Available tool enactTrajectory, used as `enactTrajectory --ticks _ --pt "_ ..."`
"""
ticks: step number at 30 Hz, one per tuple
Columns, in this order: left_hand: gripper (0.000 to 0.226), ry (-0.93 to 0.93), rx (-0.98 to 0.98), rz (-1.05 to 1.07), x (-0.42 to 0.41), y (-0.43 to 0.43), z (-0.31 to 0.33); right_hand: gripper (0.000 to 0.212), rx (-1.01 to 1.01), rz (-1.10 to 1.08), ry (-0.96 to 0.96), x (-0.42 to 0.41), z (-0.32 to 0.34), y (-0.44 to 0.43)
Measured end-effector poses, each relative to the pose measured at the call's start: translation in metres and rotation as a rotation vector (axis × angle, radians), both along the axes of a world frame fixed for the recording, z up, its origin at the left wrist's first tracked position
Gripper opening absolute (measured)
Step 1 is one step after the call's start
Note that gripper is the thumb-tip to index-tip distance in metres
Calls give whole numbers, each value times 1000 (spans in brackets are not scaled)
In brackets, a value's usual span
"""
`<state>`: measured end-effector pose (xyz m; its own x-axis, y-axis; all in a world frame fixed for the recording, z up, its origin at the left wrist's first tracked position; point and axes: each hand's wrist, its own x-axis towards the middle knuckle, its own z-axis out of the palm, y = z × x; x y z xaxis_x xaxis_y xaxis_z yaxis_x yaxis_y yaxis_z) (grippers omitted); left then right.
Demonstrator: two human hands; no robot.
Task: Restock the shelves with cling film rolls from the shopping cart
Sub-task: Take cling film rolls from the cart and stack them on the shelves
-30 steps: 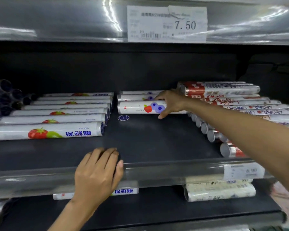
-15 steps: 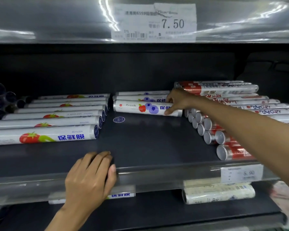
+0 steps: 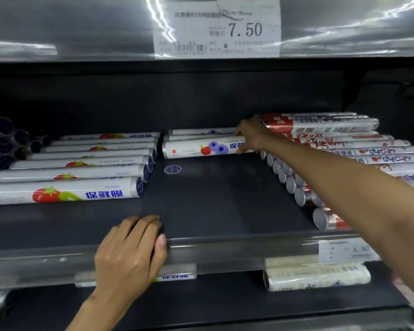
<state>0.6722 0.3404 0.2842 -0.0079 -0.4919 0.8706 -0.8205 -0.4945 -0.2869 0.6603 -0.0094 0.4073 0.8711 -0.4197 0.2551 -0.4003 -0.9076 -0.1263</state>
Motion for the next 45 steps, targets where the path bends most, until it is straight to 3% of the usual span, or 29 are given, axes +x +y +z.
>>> enactTrajectory --ticks 19,22,24,27,31,34,38,41,45 --pt "42 13 -12 -12 0 0 0 61 -121 -28 149 11 -8 -9" --pt "41 38 5 -18 0 1 3 72 -72 -21 153 3 -3 -1" --pt "40 82 7 -46 -1 3 6 69 -59 8 77 -13 11 18" --pt "35 171 -39 -160 -12 2 13 41 -124 84 -126 -69 28 64" --pt "27 184 -93 -484 -57 -20 22 26 -102 149 -482 -205 -17 147" --pt "28 285 -29 -790 -105 -47 10 29 57 -20 -464 -307 -92 202" --pt "29 632 220 -1097 -178 -68 -43 25 312 -459 -476 -420 -202 265" --pt "31 907 501 -1198 -227 -72 -99 23 430 -807 -527 -493 -273 322" --pt "39 1070 800 -1221 -277 -69 -164 37 511 -1100 -529 -553 -319 385"
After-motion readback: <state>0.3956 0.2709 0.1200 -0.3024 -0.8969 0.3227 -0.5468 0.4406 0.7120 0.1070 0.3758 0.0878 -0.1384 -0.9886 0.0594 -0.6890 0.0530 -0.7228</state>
